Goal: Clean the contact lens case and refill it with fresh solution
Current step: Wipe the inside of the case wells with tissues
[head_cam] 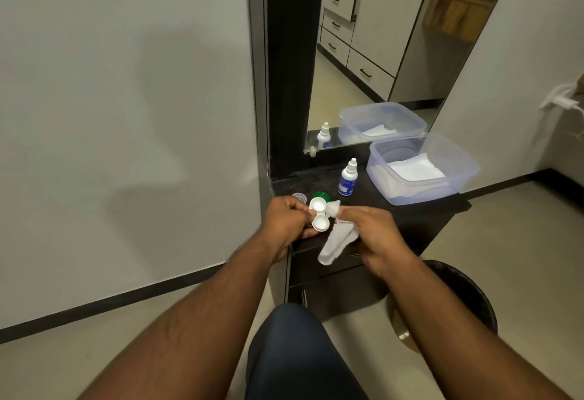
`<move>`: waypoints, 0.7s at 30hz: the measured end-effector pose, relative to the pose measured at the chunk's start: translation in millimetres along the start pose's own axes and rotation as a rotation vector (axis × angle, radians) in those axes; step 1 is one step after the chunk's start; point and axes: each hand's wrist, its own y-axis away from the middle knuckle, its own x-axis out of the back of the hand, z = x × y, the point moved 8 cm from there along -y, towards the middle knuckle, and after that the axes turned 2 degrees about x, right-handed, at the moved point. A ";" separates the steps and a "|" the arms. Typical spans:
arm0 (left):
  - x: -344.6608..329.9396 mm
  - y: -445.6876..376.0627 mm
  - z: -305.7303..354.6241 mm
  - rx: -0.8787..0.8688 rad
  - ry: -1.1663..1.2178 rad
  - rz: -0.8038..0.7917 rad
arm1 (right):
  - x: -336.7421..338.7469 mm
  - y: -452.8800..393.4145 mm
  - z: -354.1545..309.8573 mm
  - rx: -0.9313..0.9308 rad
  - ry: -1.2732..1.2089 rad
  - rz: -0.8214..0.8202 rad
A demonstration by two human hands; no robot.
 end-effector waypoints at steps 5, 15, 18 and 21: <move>1.6 -1.8 -0.4 0.024 -0.025 -0.002 | 2.0 0.4 -5.1 0.193 0.188 -0.035; 2.6 -2.9 -1.3 0.048 -0.022 -0.045 | -57.8 32.1 -38.6 1.442 1.687 -0.651; 0.9 -2.5 -0.7 0.037 -0.053 -0.054 | -63.6 33.2 -38.7 1.574 1.810 -0.790; -0.1 -2.4 2.8 0.006 -0.102 -0.066 | -68.5 31.7 -34.0 1.662 1.933 -0.934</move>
